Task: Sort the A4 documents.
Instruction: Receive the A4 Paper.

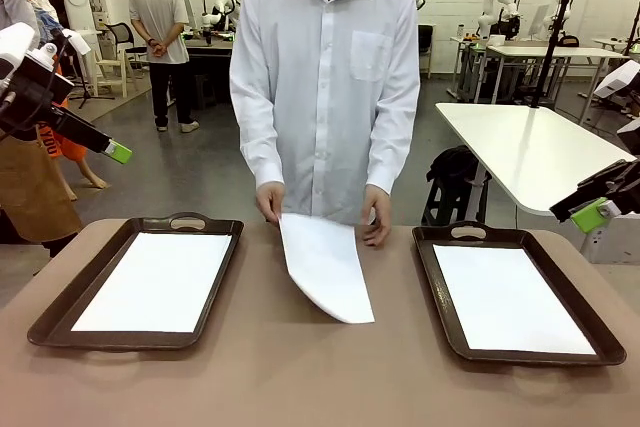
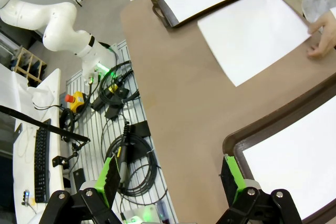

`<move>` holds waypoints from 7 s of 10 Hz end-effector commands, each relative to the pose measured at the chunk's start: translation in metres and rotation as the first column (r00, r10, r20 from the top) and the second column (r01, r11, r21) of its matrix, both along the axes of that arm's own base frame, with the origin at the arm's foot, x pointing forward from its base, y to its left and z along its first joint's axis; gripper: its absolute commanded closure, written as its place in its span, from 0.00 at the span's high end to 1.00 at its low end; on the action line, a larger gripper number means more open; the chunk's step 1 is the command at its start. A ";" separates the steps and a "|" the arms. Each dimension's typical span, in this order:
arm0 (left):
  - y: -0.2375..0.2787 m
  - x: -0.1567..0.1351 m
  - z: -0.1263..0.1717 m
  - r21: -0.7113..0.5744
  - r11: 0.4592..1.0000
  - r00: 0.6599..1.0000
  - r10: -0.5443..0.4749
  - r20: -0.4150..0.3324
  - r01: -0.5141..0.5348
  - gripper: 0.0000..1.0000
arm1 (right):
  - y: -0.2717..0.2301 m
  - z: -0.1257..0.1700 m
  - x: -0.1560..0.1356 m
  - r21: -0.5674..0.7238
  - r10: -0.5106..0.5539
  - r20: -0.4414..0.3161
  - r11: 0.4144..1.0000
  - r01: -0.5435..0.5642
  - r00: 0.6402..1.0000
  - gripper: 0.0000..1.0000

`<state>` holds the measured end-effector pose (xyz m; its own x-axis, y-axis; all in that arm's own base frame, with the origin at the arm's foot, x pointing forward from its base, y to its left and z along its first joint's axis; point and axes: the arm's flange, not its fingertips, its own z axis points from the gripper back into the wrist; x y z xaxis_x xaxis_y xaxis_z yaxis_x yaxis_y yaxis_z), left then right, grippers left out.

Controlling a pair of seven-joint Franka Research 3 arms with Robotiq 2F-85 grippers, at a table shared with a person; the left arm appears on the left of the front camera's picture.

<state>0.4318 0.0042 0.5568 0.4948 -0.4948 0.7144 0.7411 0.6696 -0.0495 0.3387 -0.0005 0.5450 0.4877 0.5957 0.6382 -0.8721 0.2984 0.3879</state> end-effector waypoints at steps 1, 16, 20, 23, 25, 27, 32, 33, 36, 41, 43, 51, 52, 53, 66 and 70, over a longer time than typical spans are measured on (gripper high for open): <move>0.001 0.000 0.001 0.007 1.000 1.000 -0.004 0.010 0.004 1.00 | 0.000 0.000 0.000 0.008 0.004 0.003 1.000 -0.005 1.000 1.00; 0.001 0.000 0.001 0.007 1.000 1.000 -0.004 0.010 0.004 1.00 | 0.000 0.000 0.000 0.008 0.004 0.003 1.000 -0.005 1.000 1.00; 0.001 0.000 0.001 0.007 1.000 1.000 -0.004 0.010 0.004 1.00 | 0.000 0.000 0.000 0.008 0.004 0.003 1.000 -0.005 1.000 1.00; 0.001 0.000 0.001 0.007 1.000 1.000 -0.004 0.010 0.004 1.00 | 0.000 0.000 0.000 0.008 0.004 0.003 1.000 -0.005 1.000 1.00; 0.001 0.000 0.001 0.007 1.000 1.000 -0.004 0.010 0.004 1.00 | 0.000 0.000 0.000 0.008 0.004 0.003 1.000 -0.005 1.000 1.00; 0.001 0.000 0.001 0.007 1.000 1.000 -0.004 0.010 0.004 1.00 | 0.000 0.000 0.000 0.008 0.004 0.003 1.000 -0.005 1.000 1.00; 0.001 0.000 0.001 0.007 1.000 1.000 -0.004 0.010 0.004 1.00 | 0.000 0.000 0.000 0.008 0.004 0.003 1.000 -0.005 1.000 1.00; 0.001 0.000 0.001 0.007 1.000 1.000 -0.004 0.010 0.004 1.00 | 0.000 0.000 0.000 0.008 0.004 0.003 1.000 -0.005 1.000 1.00; 0.001 0.000 0.001 0.007 1.000 1.000 -0.004 0.010 0.004 1.00 | 0.000 0.000 0.000 0.008 0.004 0.003 1.000 -0.005 1.000 1.00; 0.001 0.000 0.001 0.007 1.000 1.000 -0.004 0.010 0.004 1.00 | 0.012 -0.019 0.017 0.139 0.006 -0.069 0.990 0.004 0.998 1.00; 0.001 0.000 0.001 0.007 1.000 1.000 -0.004 0.010 0.004 1.00 | 0.037 -0.039 0.035 0.285 0.005 -0.140 0.958 0.035 0.990 1.00; 0.001 0.000 0.001 0.007 1.000 1.000 -0.004 0.010 0.004 1.00 | 0.118 -0.124 0.103 0.532 -0.016 -0.495 0.785 0.317 0.869 1.00; 0.001 0.000 0.001 0.007 1.000 1.000 -0.004 0.010 0.004 1.00 | 0.129 -0.131 0.110 0.528 -0.028 -0.516 0.776 0.344 0.856 1.00; 0.001 0.000 0.001 0.007 1.000 1.000 -0.004 0.010 0.004 1.00 | 0.143 -0.135 0.115 0.523 -0.037 -0.535 0.770 0.365 0.844 1.00; 0.001 0.000 0.001 0.007 1.000 1.000 -0.004 0.010 0.004 1.00 | 0.213 -0.177 0.208 0.400 -0.209 -0.726 0.646 0.650 0.655 1.00; 0.001 0.000 0.001 0.007 1.000 1.000 -0.004 0.010 0.004 1.00 | 0.234 -0.173 0.200 0.433 -0.135 -0.734 0.663 0.611 0.666 1.00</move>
<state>0.4316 0.0046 0.5577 0.4943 -0.4955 0.7142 0.7399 0.6711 -0.0465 0.5342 0.2276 0.3716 0.9597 -0.1275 0.2505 -0.2452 0.0557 0.9679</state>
